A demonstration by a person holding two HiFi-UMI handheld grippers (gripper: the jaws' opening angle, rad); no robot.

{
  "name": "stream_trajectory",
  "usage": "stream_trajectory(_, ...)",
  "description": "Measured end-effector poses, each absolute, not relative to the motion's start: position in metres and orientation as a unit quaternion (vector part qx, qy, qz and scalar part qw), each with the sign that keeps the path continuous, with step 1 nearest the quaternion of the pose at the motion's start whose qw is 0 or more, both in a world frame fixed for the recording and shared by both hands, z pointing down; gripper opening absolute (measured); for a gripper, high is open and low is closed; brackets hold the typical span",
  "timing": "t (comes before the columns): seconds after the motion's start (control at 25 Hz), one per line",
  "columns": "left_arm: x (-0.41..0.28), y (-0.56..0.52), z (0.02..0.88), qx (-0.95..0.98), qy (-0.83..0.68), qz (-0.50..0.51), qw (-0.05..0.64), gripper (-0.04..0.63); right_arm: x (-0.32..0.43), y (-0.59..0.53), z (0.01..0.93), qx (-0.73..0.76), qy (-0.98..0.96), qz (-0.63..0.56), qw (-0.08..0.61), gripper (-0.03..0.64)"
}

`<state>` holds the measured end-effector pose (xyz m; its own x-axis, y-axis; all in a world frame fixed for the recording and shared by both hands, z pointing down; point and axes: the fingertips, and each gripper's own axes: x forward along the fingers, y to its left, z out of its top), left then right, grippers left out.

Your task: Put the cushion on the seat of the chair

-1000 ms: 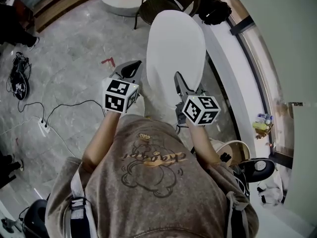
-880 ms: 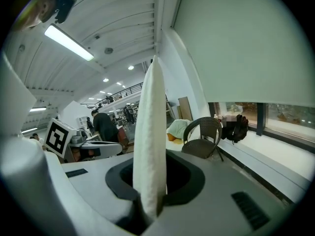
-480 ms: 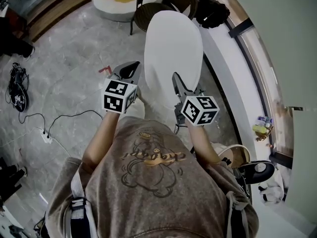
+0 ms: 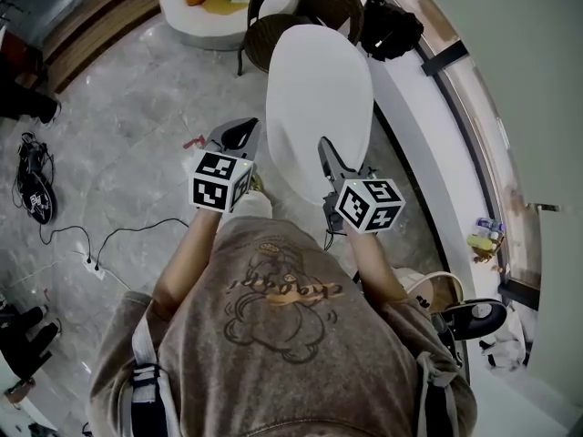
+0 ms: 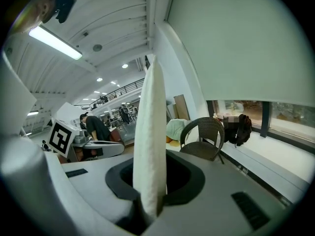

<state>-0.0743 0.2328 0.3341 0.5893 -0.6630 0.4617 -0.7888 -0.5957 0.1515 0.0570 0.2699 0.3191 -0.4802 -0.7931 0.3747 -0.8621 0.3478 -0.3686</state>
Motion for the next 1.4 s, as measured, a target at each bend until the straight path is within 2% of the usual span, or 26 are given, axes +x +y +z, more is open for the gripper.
stream_trajectory(0.68, -0.097, 0.126, 0.344, 0.894, -0.364, 0.202, 0.165, 0.003, 0.034, 0.169, 0.319, 0.545, -0.793, 0.267, 0.051, 0.072)
stream_trajectory(1.4, -0.082, 0.074, 0.356, 0.894, -0.353, 0.209, 0.18, 0.004, 0.055, 0.115, 0.324, 0.555, -0.784, 0.276, 0.046, 0.072)
